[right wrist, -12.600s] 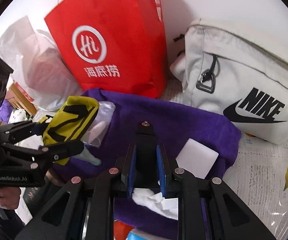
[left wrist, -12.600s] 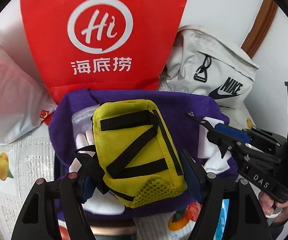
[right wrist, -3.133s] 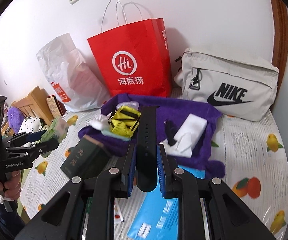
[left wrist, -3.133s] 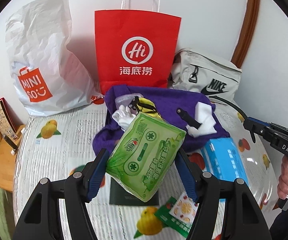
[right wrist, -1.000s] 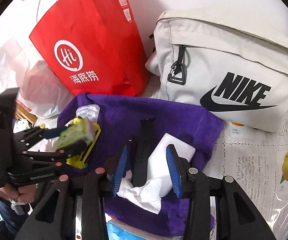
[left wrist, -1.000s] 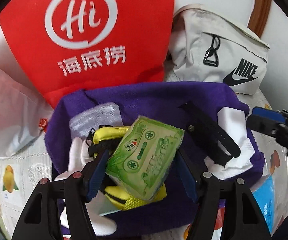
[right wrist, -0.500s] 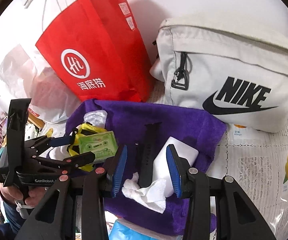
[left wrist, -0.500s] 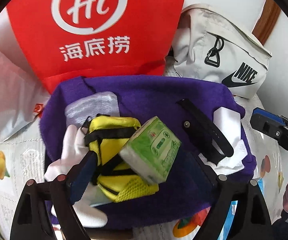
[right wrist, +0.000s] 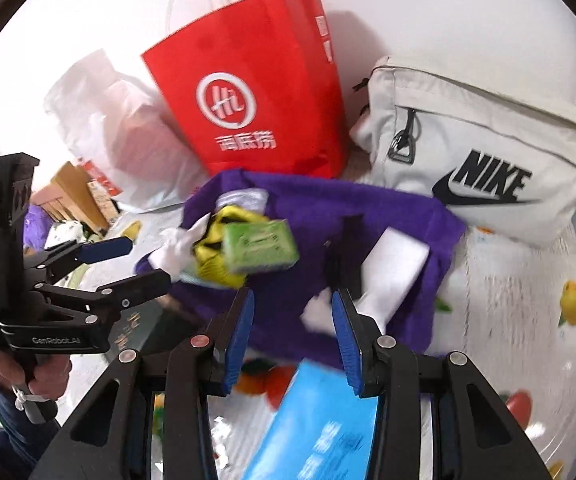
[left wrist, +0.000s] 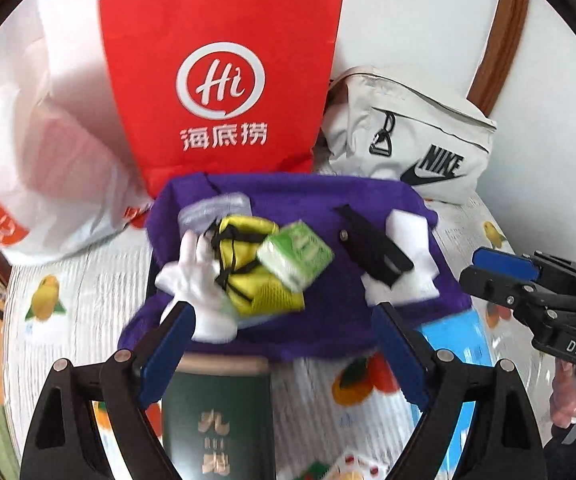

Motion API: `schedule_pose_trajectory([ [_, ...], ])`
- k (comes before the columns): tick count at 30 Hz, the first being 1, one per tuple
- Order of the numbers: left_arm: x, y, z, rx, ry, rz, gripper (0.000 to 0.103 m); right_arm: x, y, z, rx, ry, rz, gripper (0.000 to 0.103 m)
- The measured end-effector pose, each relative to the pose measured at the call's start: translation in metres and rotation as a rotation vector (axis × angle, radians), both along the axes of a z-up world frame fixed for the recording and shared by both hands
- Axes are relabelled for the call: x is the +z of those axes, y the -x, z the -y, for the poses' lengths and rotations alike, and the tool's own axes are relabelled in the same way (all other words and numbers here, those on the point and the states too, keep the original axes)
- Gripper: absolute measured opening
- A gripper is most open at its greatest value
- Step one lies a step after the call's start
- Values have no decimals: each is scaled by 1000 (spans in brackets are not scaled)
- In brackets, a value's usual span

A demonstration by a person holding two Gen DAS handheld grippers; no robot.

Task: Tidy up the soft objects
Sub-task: 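Withdraw both tools from the towel toward the green snack packet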

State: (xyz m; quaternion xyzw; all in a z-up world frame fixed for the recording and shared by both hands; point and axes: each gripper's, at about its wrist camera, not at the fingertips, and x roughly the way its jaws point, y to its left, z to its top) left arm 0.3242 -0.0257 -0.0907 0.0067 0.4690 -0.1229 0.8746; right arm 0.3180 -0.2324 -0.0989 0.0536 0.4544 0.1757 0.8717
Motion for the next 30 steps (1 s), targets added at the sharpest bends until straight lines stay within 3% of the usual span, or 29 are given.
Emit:
schedule_pose_trajectory([
  [9, -9, 76, -24, 36, 20, -49, 90, -9, 74, -15, -12, -7, -18, 41],
  [18, -28, 136, -59, 140, 23, -73, 90, -29, 148, -43, 98, -41, -31, 46],
  [23, -36, 155, -71, 168, 36, -78, 90, -52, 174, -60, 145, -25, -59, 51],
  [30, -46, 169, -76, 156, 56, -71, 90, -86, 181, -75, 147, 3, -95, 52],
])
